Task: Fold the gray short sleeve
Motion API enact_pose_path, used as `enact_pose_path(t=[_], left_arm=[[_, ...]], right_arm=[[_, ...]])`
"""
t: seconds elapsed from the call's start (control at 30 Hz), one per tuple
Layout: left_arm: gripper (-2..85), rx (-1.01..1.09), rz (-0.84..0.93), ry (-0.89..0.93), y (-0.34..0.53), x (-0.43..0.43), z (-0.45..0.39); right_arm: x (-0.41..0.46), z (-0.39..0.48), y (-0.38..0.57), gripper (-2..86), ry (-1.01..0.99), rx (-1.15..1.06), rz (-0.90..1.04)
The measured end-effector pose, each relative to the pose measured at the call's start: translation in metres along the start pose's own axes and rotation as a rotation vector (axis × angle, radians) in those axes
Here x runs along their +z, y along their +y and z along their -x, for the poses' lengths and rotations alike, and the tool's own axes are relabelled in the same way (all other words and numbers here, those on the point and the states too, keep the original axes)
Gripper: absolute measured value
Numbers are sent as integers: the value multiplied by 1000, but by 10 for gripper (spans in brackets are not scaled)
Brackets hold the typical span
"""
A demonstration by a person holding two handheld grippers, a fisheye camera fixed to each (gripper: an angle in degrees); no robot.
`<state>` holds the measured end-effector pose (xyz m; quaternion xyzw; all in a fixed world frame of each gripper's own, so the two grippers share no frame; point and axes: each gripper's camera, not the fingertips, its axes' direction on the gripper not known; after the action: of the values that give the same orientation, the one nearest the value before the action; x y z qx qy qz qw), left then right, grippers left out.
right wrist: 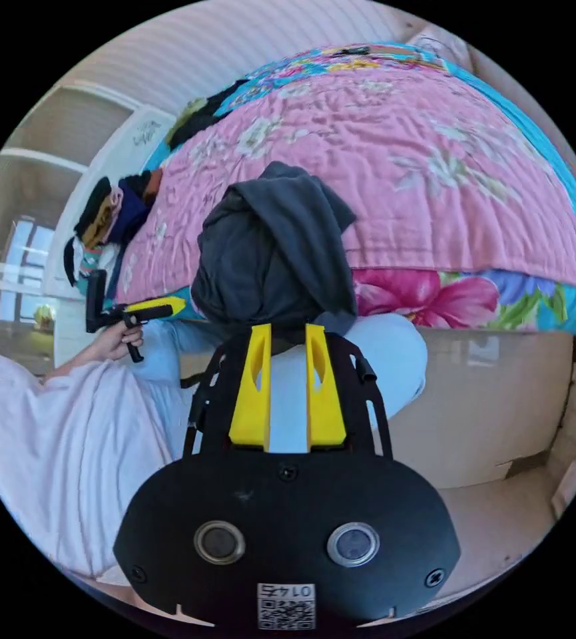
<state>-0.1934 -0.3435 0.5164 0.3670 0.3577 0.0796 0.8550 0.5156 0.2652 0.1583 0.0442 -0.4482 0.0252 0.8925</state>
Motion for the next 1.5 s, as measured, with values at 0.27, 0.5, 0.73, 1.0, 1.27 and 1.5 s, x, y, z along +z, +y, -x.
enact_pose_path(t=[0.27,0.5,0.73,1.0,1.27,1.5], left_arm=[[43,161,72,-174,-42,50,-53],[-9,213,-30,-120,-51,19,-87],[-9,227,-140,-11,-63,-27,-119],[-1,193,-156,-63,-93,-33,-138],[13,120,95,-65,-153,58,-157],[-9,160,36,-45,-172,14,-191]], right_arm=[[91,45,-43,70,396,-160,271],[-3,29,-11,11,191,-54,10],[-83,1,43,6,-14,58,-222],[-104,-34,95,6,-75,178,-246],[-62,-42,91,9,-78,236,-115],[-100,-56,100,47,-125,313,-218]])
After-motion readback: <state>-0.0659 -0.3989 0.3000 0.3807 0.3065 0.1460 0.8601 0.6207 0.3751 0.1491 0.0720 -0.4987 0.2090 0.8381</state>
